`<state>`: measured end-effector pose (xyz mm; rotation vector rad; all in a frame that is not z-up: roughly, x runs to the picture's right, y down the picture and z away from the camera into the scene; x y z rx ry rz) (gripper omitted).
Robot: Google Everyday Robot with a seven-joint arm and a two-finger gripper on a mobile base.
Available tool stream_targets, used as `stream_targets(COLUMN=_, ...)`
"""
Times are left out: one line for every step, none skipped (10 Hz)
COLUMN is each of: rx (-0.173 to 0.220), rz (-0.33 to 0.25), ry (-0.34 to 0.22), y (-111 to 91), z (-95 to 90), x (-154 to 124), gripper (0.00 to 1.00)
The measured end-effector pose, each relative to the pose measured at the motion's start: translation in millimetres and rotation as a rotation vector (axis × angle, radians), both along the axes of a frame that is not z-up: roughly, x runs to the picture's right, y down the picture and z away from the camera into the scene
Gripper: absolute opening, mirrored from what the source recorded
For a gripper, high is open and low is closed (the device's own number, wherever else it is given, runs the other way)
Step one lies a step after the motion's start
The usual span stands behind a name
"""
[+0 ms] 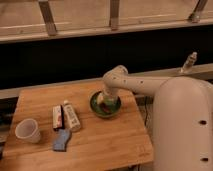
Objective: Place the pepper in the ceramic cup
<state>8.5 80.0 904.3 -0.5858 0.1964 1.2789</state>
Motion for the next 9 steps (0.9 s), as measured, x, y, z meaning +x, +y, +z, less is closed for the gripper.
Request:
stream_targets(rx=-0.011, rz=-0.001, ry=-0.003, y=3.3, z=2.4, x=0.0, gripper=0.65)
stream_targets(rx=-0.025, rz=-0.005, ry=-0.008, y=8.2, z=5.8, x=-2.9, gripper=0.65)
stream_targets(rx=-0.038, rz=-0.012, ry=-0.008, y=12.3, z=10.8, x=-5.9, gripper=0.65)
stream_targets(rx=-0.049, rz=-0.024, ry=0.001, y=17.3, z=16.7, x=-6.9, gripper=0.63)
stream_targets(rx=-0.063, rz=-0.025, ry=0.009, y=22.0, z=23.8, x=-6.5, gripper=0.55)
stream_targets(rx=-0.069, rz=-0.027, ry=0.017, y=24.3, z=28.2, x=-4.4, gripper=0.43)
stream_targets(rx=-0.071, rz=-0.026, ry=0.023, y=24.8, z=29.7, x=-1.0, gripper=0.33)
stream_targets(rx=-0.071, rz=-0.025, ry=0.027, y=24.8, z=30.0, x=1.9, gripper=0.25)
stream_targets(rx=-0.072, rz=-0.025, ry=0.029, y=24.2, z=28.7, x=3.3, gripper=0.13)
